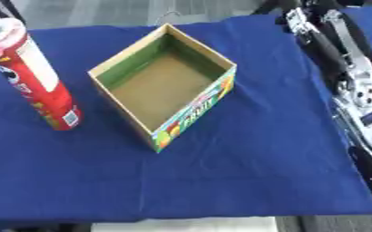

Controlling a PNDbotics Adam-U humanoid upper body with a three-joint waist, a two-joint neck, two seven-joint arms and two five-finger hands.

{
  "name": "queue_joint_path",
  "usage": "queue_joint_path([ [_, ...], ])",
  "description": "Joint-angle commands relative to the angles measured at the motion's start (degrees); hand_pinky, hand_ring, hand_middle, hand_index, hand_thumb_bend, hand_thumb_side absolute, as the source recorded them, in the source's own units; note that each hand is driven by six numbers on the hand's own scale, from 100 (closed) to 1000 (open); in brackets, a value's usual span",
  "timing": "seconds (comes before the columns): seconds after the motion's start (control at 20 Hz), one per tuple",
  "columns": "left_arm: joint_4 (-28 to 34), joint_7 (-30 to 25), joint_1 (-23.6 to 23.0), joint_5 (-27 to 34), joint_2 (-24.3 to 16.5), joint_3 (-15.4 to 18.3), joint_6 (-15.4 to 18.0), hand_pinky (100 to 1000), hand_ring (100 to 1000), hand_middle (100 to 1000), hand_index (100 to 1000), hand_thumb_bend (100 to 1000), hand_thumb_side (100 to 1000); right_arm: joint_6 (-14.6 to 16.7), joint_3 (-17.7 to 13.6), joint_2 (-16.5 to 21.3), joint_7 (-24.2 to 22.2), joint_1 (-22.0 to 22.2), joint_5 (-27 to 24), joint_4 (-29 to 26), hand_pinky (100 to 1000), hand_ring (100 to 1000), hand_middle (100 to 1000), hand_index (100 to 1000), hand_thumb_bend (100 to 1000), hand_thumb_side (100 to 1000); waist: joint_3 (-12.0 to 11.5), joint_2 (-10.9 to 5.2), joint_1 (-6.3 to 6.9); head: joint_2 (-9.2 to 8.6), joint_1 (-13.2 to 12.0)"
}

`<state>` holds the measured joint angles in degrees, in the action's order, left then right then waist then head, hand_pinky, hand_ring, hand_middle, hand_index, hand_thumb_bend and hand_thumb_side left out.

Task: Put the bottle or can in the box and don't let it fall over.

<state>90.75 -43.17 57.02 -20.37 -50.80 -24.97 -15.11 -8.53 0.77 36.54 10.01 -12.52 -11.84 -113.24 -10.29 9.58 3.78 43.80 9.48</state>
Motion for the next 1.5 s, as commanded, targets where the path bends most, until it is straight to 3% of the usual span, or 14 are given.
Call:
queue_joint_path([
  [0.05,-0.1,-1.2,1.4,-4.6,-0.3,0.0,2.0,763,831,886,851,492,903,0.0,-0.2,1.2,-0.2,-0.6,0.3,-1.4,833,765,794,991,100,705,0.1,-0.53,0.00,0.32,-0.5],
  [0.95,-6.0,-2.0,2.7,-4.5,3.3,-1.0,3.0,752,837,886,810,513,890,-0.3,0.1,0.8,-0.6,-0.7,0.2,-1.4,834,764,789,990,100,708,0.8,-0.27,0.16,0.28,-2.1],
  [1.3,-6.2,-2.8,2.8,-4.4,3.6,-0.9,3.1,757,845,884,821,507,891,-0.4,0.1,0.7,-0.6,-0.6,0.2,-1.4,834,763,787,990,100,709,1.0,0.07,0.21,0.32,-2.4],
  [1.5,-5.2,-0.7,3.3,-5.1,3.6,-0.1,3.0,763,847,883,821,504,861,-0.4,0.2,0.7,-0.7,-0.6,0.3,-1.4,833,762,786,990,100,710,1.0,0.17,0.18,0.24,-2.6],
])
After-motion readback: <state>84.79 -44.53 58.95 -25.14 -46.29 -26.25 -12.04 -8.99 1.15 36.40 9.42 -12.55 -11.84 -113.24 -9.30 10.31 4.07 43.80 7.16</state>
